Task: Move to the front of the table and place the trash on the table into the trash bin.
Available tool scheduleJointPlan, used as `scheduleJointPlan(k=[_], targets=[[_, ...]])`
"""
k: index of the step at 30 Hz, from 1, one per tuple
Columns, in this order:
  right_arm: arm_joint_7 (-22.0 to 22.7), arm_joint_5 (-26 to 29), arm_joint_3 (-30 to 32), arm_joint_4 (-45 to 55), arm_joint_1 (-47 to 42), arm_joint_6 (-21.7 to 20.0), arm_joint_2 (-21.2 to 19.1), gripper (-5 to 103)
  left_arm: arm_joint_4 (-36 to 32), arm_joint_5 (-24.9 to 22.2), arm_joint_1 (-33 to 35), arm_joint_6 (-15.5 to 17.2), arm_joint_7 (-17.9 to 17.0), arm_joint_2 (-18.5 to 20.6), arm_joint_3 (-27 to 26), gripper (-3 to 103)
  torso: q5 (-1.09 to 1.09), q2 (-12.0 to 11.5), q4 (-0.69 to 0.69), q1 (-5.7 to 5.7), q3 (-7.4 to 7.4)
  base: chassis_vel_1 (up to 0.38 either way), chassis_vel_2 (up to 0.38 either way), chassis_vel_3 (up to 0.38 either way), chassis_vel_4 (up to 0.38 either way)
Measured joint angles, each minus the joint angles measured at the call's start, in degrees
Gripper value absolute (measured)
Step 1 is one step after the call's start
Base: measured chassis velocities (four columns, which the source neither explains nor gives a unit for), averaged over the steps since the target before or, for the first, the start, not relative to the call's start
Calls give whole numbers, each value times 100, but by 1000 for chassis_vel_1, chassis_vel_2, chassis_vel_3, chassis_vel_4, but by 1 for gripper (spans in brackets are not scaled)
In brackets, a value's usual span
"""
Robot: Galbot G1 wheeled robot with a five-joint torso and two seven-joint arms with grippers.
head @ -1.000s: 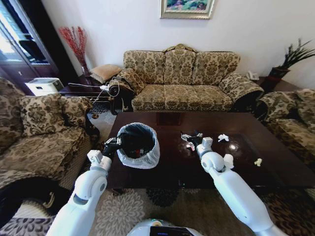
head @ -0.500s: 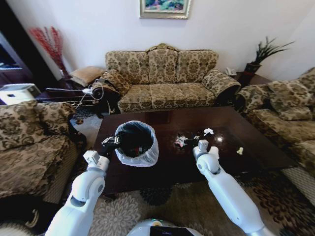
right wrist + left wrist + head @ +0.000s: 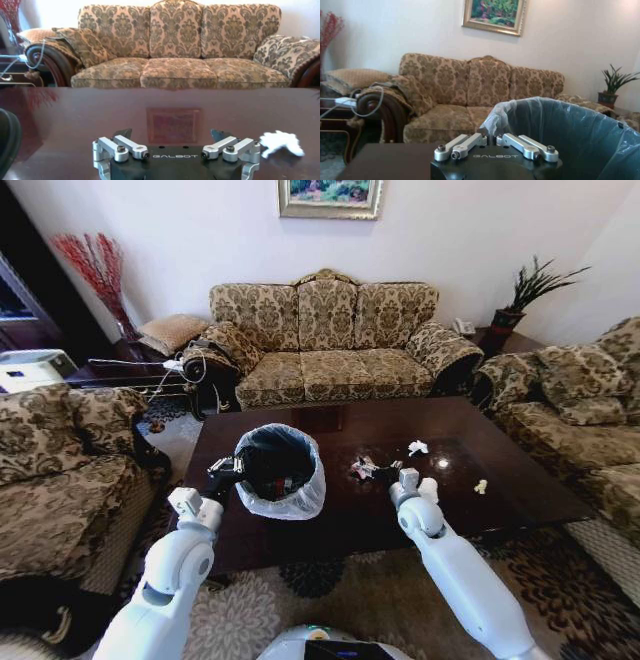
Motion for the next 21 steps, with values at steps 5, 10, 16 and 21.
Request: scheduleJointPlan(k=[5,10,16,21], targets=[[-128,-273,-132,-653,244,256,218,100,111,11,-82,-3,45,6,103,3,2,0,-4,2,1,-231,-242,223,227],[-329,-444,-236,-1191,475,410,450,100,195,87,-104,-45,92,19,96,3,5,-1,-2,3,2,-125,-156,84,93],[-704,-485,-442,-1750,804,643,661,100,239,281,-91,-119,40,-9,15,3,-2,0,7,0,1,35,27,-15,-10],[-907,-323,-633,-2000,1075,675,666,100,466,599,-206,-224,-36,-89,-62,3,-1,0,1,0,0,61,39,-17,-12]])
